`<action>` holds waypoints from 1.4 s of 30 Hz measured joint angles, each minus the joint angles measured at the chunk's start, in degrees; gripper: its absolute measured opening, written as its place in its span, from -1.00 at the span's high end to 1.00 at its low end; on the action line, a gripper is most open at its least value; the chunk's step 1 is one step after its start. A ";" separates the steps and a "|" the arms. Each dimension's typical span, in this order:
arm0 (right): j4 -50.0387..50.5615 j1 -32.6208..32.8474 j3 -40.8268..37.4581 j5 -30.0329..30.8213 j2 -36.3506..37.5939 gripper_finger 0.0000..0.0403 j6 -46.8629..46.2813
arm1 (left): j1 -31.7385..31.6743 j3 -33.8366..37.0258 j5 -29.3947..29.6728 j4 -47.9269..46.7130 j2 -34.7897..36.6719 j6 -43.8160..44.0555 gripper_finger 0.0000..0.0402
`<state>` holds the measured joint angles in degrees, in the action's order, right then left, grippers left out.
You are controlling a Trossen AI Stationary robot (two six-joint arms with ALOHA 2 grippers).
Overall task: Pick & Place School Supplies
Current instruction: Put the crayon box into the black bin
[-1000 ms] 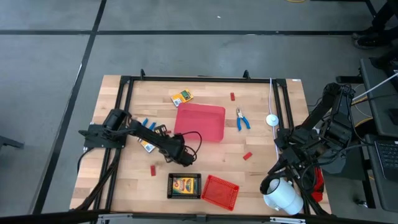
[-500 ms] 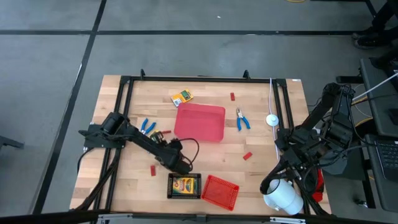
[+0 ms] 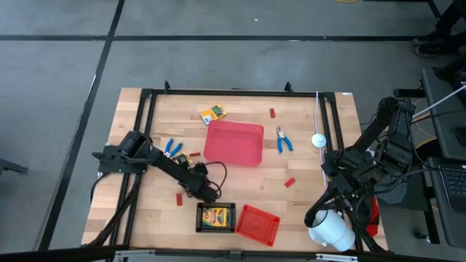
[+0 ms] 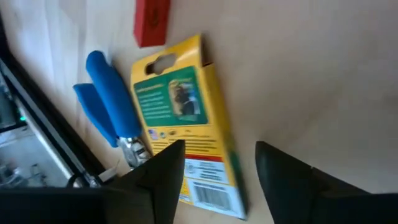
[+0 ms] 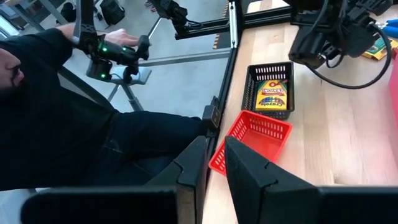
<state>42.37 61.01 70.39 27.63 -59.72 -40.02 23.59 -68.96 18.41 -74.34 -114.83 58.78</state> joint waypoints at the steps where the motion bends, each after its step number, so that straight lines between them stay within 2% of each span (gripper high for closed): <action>1: -0.02 0.00 0.00 0.01 0.00 0.69 -0.01 | -0.13 0.89 -0.01 0.18 0.00 0.01 0.03; 6: -0.46 0.00 0.00 0.27 0.00 0.69 -0.05 | -0.74 3.66 0.16 1.56 0.42 -0.52 0.03; 15: -1.24 0.00 0.00 0.79 -0.02 0.69 -0.07 | -1.18 4.28 2.02 -2.10 0.49 0.30 0.13; 18: -1.22 0.00 0.00 1.50 -0.02 0.69 -0.03 | -1.27 4.35 2.00 -2.46 0.50 0.44 0.30; 24: -1.25 0.00 0.00 1.52 -0.02 0.69 -0.03 | -1.29 4.31 1.87 -2.80 0.50 1.41 0.89; 26: -1.25 0.00 0.00 1.52 -0.02 0.69 -0.03 | -1.29 4.31 0.85 -2.48 0.55 1.41 0.96; 33: -1.25 0.00 0.00 1.52 -0.02 0.69 0.01 | -0.01 4.29 -0.35 -0.90 1.86 1.51 0.97; 36: -1.23 0.00 0.00 1.52 -0.02 0.69 -0.01 | 0.93 4.27 -0.58 2.47 3.12 1.46 0.92; 42: -1.22 0.00 0.00 1.54 -0.02 0.69 0.40 | 0.55 5.73 -0.01 2.92 3.72 2.14 0.75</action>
<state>41.15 61.01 70.39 29.17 -59.75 -39.62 24.14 -63.22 18.39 -71.42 -111.11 60.93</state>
